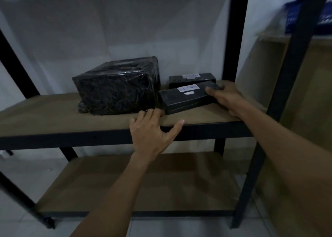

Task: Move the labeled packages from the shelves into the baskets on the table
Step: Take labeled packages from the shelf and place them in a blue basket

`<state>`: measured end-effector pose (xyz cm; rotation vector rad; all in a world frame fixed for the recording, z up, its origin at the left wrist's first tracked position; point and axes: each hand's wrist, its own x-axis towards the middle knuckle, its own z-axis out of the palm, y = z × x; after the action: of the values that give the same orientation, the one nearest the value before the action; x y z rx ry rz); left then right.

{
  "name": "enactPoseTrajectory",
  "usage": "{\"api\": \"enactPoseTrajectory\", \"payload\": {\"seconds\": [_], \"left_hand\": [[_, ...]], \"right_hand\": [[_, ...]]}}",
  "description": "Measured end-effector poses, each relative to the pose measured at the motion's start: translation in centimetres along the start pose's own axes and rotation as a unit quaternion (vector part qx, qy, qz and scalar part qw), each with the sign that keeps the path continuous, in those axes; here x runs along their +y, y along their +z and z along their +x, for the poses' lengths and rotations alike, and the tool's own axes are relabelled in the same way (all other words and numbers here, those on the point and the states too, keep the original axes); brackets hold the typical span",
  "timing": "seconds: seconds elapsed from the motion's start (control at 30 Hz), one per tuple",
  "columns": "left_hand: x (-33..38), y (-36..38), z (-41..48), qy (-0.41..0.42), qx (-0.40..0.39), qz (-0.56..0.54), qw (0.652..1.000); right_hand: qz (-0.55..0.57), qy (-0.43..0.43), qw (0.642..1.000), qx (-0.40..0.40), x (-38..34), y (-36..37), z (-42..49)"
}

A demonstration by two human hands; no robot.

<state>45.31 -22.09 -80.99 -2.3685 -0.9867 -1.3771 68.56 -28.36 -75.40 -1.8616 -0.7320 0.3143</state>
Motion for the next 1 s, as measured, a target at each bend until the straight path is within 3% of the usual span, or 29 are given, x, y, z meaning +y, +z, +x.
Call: {"api": "enactPoseTrajectory", "payload": {"seconds": [0.1,0.3,0.67,1.0], "left_hand": [[-0.1,0.1,0.0,0.004,0.007,-0.002,1.000],[-0.1,0.0,0.1,-0.005,-0.003,0.003,1.000],[-0.1,-0.2,0.1,-0.016,-0.025,0.013,0.999],[-0.1,-0.1,0.1,-0.019,-0.025,0.015,0.999]], "right_hand": [[0.037,-0.013,0.998,-0.042,0.1,-1.0,-0.7],[0.067,-0.051,0.995,-0.051,0.4,-2.1,-1.8],[0.128,-0.113,0.985,-0.023,0.6,-2.6,-2.9],[0.145,-0.117,0.982,-0.015,0.4,-2.3,-2.9]]}}
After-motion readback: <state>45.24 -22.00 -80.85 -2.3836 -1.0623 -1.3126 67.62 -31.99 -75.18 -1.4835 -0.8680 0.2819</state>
